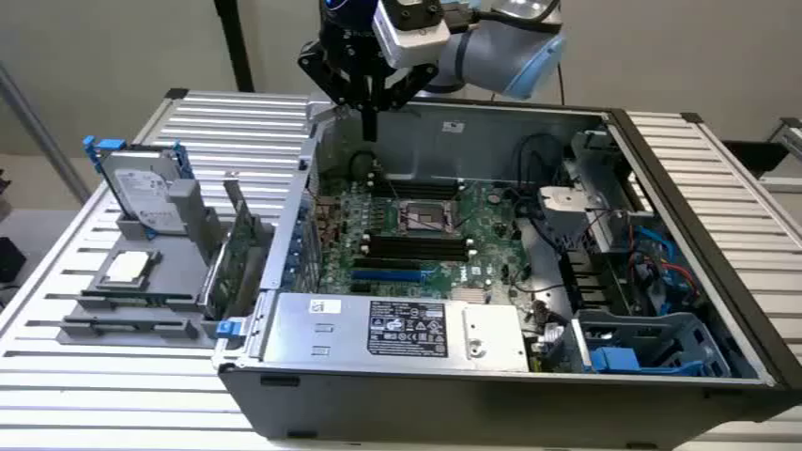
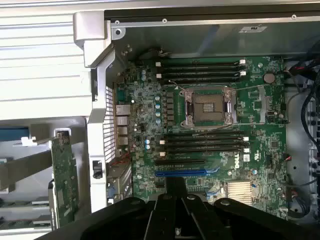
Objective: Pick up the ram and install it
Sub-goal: 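Reach for the ram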
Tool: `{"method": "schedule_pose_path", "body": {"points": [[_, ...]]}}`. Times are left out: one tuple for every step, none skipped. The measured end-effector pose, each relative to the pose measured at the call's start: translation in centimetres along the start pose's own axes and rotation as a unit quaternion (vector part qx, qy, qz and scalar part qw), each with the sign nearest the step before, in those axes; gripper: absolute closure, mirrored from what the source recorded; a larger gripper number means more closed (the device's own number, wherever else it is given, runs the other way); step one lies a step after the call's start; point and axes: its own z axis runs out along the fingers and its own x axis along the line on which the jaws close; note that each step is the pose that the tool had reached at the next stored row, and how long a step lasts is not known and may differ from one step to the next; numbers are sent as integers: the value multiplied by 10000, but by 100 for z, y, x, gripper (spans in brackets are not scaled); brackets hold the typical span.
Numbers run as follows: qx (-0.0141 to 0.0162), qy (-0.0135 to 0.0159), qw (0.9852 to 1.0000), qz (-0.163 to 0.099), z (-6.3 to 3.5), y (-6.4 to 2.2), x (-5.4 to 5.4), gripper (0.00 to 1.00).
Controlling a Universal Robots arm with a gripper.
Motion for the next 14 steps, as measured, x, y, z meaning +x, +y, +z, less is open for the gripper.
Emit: {"method": "schedule_pose_path", "body": {"points": [[0, 0, 10000, 0, 0, 0, 0, 100], [0, 0, 10000, 0, 0, 0, 0, 100], [0, 0, 10000, 0, 0, 0, 0, 100], [0, 0, 10000, 0, 0, 0, 0, 100], [0, 0, 10000, 0, 0, 0, 0, 100], [0, 0, 10000, 0, 0, 0, 0, 100], [0, 0, 10000, 0, 0, 0, 0, 100], [0, 0, 10000, 0, 0, 0, 0, 100], [0, 0, 10000, 0, 0, 0, 0, 100], [0, 0, 10000, 0, 0, 0, 0, 100], [0, 0, 10000, 0, 0, 0, 0, 100], [0, 0, 10000, 0, 0, 0, 0, 100], [0, 0, 10000, 0, 0, 0, 0, 100], [0, 0, 10000, 0, 0, 0, 0, 100]]}}
